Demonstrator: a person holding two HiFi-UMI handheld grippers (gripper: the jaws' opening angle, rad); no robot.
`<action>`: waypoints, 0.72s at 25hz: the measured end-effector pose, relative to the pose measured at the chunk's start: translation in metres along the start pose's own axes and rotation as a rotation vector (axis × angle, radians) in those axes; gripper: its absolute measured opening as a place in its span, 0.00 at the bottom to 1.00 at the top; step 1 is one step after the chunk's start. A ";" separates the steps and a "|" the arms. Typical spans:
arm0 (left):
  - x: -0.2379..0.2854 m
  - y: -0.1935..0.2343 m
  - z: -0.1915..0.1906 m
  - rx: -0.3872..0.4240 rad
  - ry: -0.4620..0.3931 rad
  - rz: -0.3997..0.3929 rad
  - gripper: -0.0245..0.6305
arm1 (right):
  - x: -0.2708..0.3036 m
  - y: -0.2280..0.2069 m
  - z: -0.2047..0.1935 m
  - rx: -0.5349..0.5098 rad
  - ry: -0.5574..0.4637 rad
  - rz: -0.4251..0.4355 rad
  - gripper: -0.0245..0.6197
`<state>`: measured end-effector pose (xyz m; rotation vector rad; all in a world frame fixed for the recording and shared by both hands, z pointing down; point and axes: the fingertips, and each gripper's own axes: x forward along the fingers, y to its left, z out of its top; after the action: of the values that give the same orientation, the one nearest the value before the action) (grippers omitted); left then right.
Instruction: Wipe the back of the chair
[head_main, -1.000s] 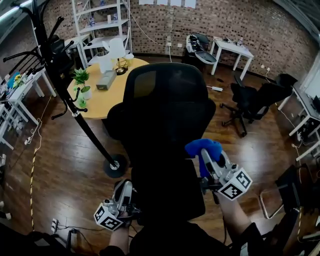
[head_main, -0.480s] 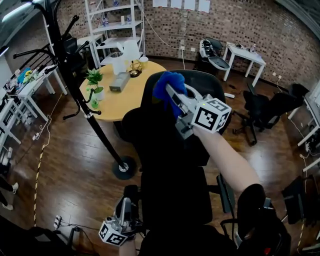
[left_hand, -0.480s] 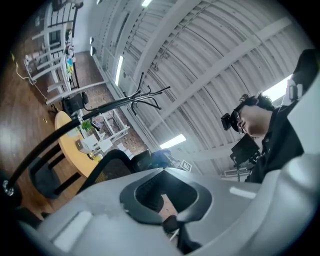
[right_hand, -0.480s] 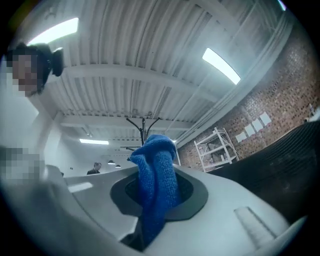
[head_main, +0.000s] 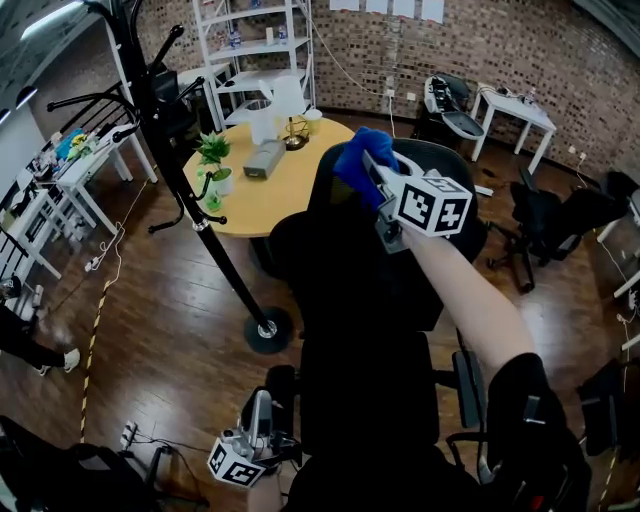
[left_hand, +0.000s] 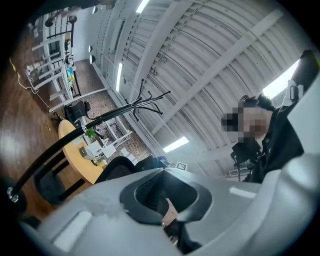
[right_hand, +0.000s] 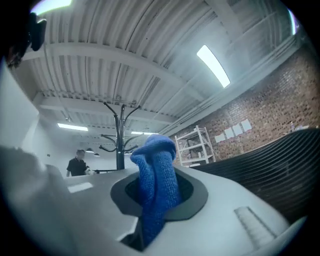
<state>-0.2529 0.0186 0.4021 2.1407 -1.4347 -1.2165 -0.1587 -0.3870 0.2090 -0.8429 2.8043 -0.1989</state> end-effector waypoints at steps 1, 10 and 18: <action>0.004 0.000 -0.003 -0.006 0.008 -0.009 0.02 | -0.009 -0.015 0.004 0.000 -0.008 -0.040 0.10; 0.047 -0.006 -0.038 -0.079 0.123 -0.127 0.02 | -0.146 -0.106 0.041 0.048 -0.113 -0.256 0.10; 0.058 -0.022 -0.060 -0.111 0.171 -0.169 0.02 | -0.183 -0.100 0.042 0.114 -0.169 -0.262 0.10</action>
<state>-0.1838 -0.0337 0.3959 2.2637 -1.1099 -1.1092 0.0537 -0.3705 0.2158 -1.1397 2.4961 -0.3094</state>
